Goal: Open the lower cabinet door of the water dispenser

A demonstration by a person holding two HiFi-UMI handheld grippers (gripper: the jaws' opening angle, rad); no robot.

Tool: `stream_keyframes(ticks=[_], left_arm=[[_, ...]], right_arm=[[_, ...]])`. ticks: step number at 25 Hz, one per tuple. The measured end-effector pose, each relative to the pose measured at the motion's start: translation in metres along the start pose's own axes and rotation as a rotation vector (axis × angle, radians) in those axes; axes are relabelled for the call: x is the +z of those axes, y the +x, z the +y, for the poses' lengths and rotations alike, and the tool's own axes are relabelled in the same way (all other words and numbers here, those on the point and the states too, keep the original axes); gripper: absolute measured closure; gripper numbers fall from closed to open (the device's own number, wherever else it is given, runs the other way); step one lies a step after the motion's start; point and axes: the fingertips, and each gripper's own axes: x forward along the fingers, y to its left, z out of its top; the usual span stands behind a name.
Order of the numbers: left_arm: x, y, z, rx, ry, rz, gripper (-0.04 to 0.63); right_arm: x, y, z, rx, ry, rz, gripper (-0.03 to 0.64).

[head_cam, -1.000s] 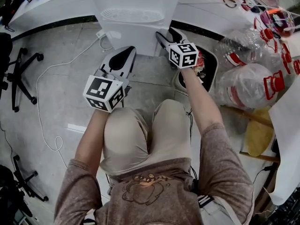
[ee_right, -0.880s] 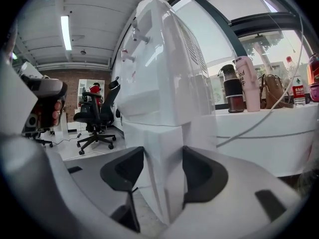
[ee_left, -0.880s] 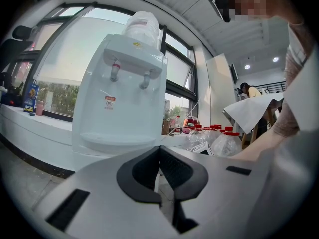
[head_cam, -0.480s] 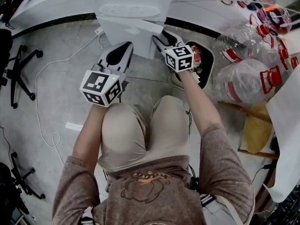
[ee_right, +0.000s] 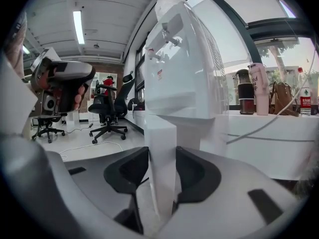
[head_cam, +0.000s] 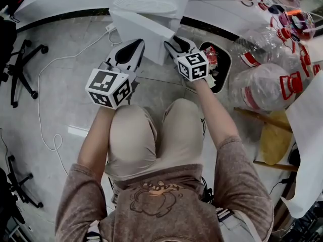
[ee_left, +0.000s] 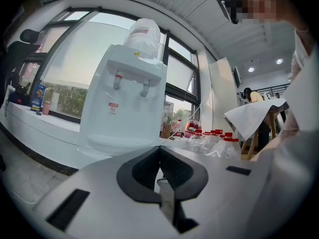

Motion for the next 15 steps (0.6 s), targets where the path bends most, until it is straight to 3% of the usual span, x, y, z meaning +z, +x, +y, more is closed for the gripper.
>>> stream_keyframes(ticks=[15], left_arm=[[0.001, -0.022, 0.011, 0.061, -0.007, 0.001, 0.583]], right_arm=[[-0.006, -0.016, 0.067, 0.173, -0.055, 0.012, 0.463]])
